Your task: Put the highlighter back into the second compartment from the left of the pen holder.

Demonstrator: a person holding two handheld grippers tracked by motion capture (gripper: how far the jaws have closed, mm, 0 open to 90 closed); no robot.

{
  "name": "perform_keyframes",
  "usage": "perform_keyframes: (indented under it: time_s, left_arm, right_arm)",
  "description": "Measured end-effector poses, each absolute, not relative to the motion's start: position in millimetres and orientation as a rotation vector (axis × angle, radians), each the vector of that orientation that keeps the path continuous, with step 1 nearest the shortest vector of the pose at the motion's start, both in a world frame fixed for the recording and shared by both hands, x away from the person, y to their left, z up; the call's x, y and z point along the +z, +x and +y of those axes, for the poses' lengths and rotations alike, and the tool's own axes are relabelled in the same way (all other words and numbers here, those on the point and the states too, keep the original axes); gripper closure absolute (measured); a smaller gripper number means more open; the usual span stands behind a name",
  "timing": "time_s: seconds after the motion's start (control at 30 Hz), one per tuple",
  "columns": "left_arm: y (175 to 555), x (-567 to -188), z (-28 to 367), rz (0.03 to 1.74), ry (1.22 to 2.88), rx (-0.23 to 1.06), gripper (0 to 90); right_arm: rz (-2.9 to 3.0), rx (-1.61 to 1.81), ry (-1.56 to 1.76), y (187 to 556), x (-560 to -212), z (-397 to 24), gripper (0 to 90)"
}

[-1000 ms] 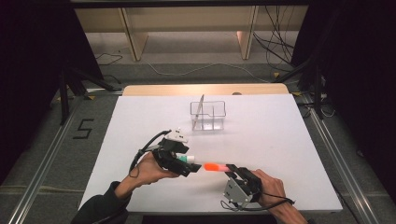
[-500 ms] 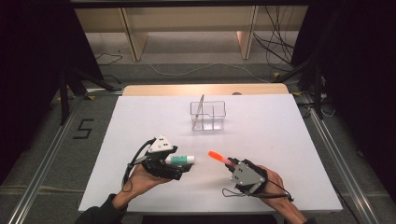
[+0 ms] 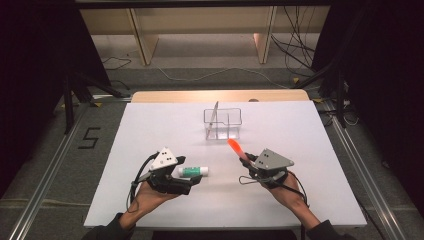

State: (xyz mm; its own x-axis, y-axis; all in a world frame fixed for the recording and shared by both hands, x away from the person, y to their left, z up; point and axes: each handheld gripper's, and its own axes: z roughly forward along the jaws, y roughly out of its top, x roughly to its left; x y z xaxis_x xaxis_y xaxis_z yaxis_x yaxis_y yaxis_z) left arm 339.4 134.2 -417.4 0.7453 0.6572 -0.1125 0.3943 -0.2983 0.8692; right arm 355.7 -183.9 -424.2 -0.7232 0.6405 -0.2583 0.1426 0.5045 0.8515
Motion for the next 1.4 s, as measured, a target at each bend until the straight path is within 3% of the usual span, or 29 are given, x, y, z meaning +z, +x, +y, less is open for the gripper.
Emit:
perform_keyframes:
  time_s: [1.4]
  left_arm:
    - [334,-423,146,0.844,1.892,0.388,15.3]
  right_arm:
    - [2.016,1.418,1.006,457,-400,-157,76.9]
